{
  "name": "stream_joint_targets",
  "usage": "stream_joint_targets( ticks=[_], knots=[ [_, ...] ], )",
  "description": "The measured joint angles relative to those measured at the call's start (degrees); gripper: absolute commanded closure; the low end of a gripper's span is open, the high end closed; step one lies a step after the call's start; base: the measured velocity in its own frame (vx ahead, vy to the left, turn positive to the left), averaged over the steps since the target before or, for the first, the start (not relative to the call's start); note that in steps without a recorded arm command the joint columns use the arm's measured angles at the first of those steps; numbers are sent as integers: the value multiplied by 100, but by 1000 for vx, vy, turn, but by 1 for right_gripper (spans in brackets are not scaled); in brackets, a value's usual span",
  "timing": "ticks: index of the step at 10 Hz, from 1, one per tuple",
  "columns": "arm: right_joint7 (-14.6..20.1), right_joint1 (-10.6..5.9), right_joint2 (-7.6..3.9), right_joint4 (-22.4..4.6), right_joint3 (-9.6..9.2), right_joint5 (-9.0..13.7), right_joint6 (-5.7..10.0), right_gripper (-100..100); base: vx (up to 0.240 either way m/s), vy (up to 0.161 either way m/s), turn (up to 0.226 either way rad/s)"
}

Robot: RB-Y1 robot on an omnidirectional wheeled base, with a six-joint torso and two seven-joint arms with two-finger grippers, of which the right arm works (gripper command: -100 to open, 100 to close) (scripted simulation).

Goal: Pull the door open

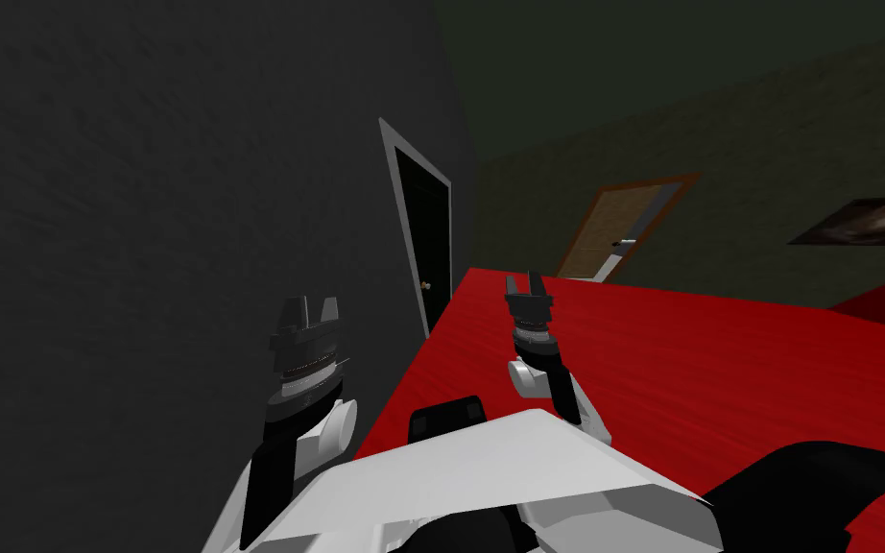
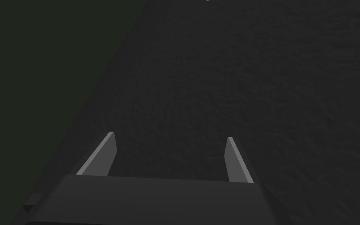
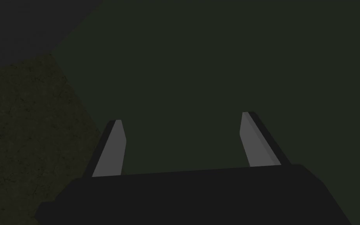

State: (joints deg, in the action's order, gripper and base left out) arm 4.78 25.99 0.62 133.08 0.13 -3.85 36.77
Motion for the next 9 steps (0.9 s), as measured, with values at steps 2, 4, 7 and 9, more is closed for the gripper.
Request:
stream_joint_targets(
  ticks=[2, 4, 7, 9],
  knots=[
    [-177, -54, -52, -228, 36, -101, 41, -100, 126, -27, 150],
    [-370, -121, -109, -522, 98, -196, 127, -100, 105, -23, 114],
    [-603, -185, -189, -798, 189, -312, 148, -100, 69, -30, 122],
    [-801, -290, -223, -1071, 238, -421, 181, -100, 71, -35, 124]
  ],
)
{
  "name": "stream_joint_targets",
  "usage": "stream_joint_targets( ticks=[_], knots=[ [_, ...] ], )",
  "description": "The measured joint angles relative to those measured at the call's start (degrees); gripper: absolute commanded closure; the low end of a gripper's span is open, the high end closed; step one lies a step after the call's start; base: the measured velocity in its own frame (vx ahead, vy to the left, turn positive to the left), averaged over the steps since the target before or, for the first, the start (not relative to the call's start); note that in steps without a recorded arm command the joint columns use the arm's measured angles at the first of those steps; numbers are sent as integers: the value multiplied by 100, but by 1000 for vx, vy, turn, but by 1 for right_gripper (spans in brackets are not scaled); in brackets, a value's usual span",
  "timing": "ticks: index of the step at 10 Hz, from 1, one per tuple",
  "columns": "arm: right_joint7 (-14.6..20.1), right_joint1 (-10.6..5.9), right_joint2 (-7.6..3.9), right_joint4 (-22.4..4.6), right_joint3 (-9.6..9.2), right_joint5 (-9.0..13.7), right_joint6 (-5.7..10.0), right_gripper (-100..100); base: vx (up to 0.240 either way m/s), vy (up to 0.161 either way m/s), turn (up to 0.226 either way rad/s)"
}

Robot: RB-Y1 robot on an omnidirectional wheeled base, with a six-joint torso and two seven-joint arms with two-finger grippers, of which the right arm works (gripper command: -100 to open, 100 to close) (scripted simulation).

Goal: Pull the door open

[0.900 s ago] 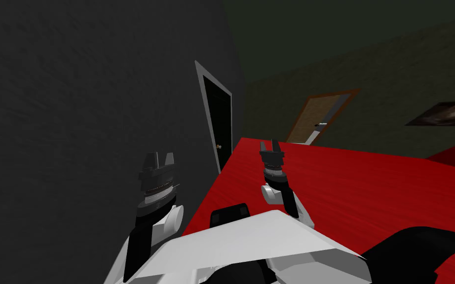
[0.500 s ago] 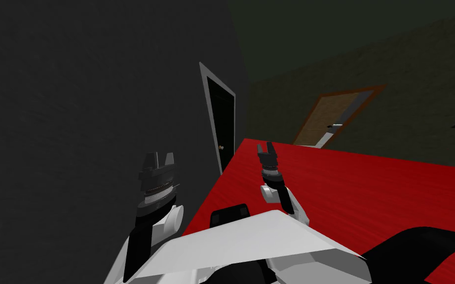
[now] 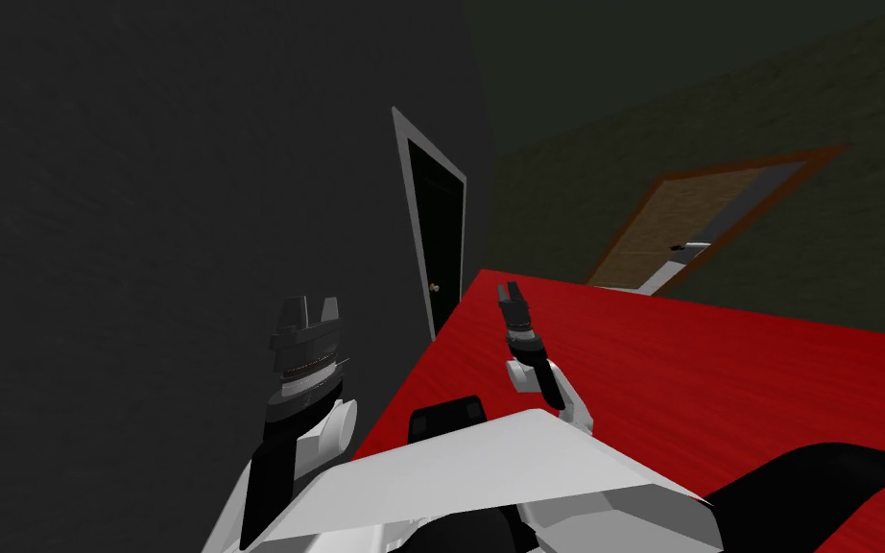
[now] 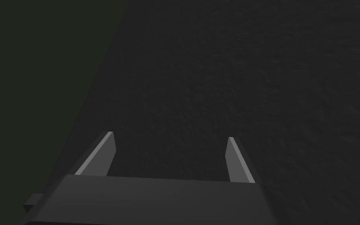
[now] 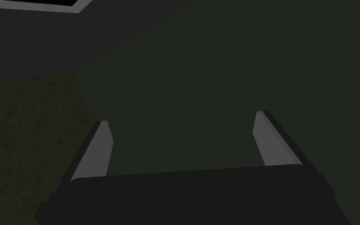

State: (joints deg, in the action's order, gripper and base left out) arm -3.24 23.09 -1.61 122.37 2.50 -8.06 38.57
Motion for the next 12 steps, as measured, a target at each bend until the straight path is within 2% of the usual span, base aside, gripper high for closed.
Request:
stream_joint_targets(
  ticks=[1, 5, 10, 12],
  knots=[
    [-119, -29, -7, -169, 15, -61, 50, -100, 81, -36, 148],
    [-512, -181, -160, -783, 229, -242, 185, -100, 88, -46, 158],
    [-1189, -366, -212, -1618, 367, -599, 361, -100, 82, -63, 170],
    [-1433, -480, -295, -2009, 500, -710, 454, -100, 83, -55, 167]
  ],
)
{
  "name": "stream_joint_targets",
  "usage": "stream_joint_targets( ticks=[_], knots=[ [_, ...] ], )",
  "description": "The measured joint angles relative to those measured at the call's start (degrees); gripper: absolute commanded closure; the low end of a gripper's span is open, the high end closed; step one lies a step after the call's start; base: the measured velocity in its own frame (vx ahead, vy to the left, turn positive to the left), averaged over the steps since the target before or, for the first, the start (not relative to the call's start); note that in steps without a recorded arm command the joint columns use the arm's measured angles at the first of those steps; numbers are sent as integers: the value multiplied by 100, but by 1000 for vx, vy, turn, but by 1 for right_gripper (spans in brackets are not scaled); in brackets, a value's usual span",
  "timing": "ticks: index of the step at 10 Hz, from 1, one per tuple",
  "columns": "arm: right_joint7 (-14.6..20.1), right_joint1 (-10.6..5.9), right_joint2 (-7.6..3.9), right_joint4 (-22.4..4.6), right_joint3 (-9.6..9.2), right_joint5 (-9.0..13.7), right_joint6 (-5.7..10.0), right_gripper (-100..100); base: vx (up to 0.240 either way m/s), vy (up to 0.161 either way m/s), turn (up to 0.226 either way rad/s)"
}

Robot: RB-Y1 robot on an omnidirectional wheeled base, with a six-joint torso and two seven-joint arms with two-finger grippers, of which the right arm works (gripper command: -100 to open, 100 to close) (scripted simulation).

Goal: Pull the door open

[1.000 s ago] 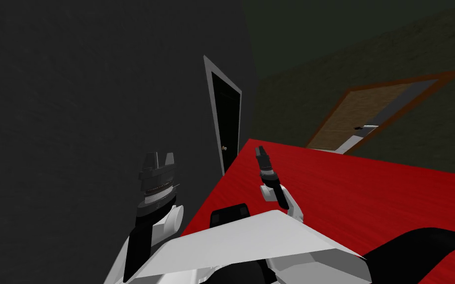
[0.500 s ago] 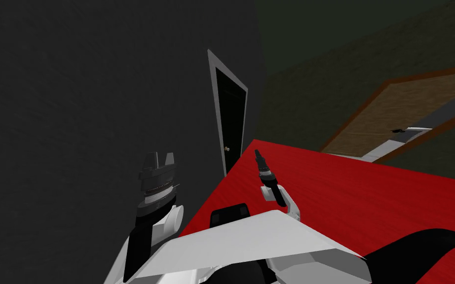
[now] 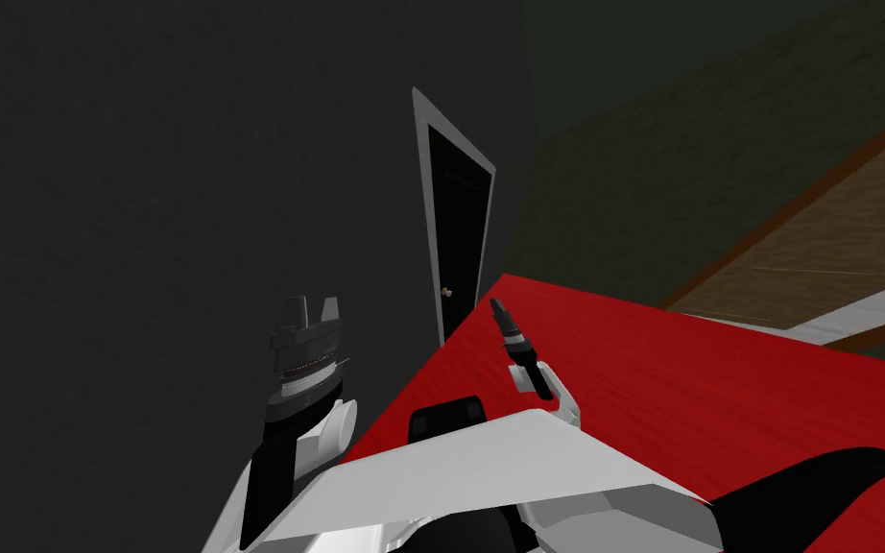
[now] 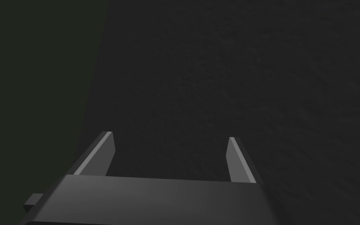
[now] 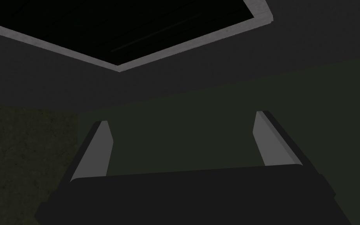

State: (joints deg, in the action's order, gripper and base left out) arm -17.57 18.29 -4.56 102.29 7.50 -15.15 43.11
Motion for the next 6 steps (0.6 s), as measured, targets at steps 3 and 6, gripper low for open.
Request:
stream_joint_targets(
  ticks=[3, 6],
  knots=[
    [-369, -99, -12, -404, 68, -198, 46, -100, 65, -50, 138],
    [-600, -175, -31, -753, 141, -321, 120, -100, 40, -38, 122]
  ],
)
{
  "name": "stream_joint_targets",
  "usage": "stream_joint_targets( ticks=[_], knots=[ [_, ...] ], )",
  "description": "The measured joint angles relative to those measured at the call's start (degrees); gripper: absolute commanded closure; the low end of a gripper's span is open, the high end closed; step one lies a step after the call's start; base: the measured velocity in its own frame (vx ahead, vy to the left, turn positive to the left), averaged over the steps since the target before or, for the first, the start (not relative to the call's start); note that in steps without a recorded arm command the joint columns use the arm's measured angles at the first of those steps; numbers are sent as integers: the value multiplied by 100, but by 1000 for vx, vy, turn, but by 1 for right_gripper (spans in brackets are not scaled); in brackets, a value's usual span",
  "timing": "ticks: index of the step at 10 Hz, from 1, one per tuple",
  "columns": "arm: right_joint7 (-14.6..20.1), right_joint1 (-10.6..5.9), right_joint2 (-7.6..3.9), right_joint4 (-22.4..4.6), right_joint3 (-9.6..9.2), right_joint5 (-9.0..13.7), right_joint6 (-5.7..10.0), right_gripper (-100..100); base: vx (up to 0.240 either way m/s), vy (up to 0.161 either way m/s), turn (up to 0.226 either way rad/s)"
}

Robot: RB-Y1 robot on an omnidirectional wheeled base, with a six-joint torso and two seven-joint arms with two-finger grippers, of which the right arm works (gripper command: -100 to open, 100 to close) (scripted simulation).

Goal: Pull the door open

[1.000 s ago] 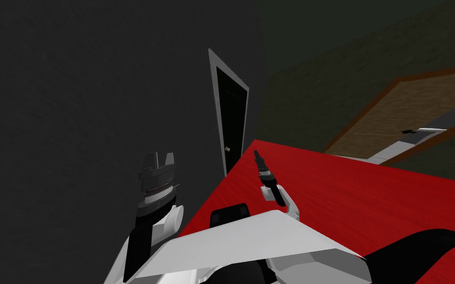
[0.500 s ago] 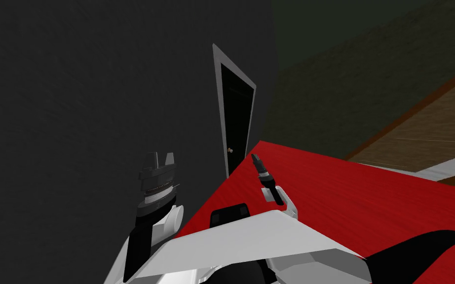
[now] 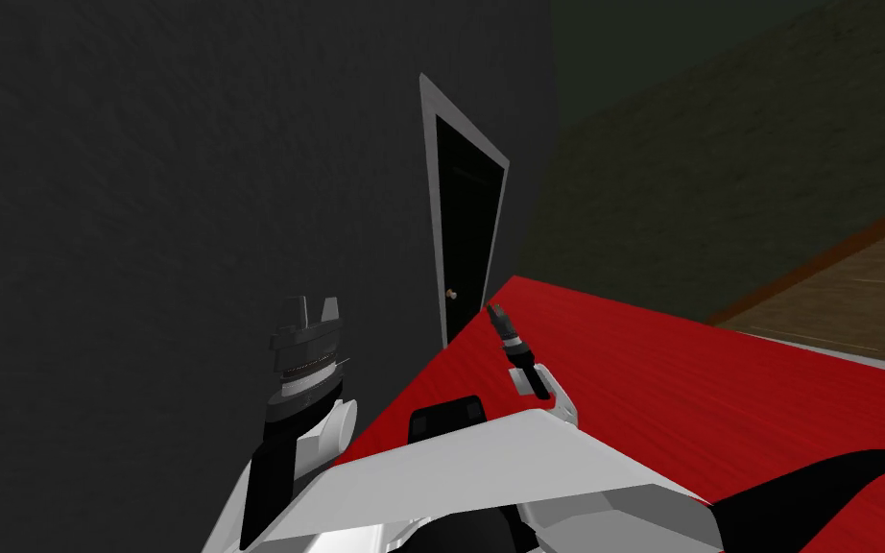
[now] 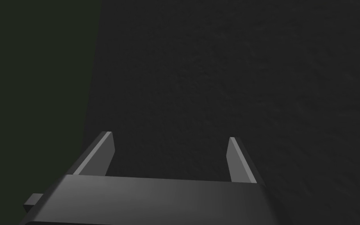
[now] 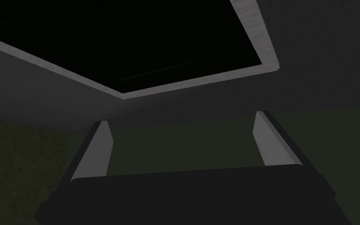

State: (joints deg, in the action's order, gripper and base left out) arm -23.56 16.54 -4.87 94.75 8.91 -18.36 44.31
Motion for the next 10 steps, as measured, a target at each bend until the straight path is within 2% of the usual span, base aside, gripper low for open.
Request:
stream_joint_targets(
  ticks=[5, 6, 7, 10],
  knots=[
    [-566, -259, -59, -825, 186, -281, 155, -100, 65, -61, 153],
    [-704, -240, -58, -977, 222, -351, 214, -100, 68, -84, 207],
    [-831, -295, -84, -1133, 268, -421, 235, -100, 69, -85, 222],
    [-1132, -377, -85, -1481, 342, -585, 277, -100, 31, -45, 59]
  ],
)
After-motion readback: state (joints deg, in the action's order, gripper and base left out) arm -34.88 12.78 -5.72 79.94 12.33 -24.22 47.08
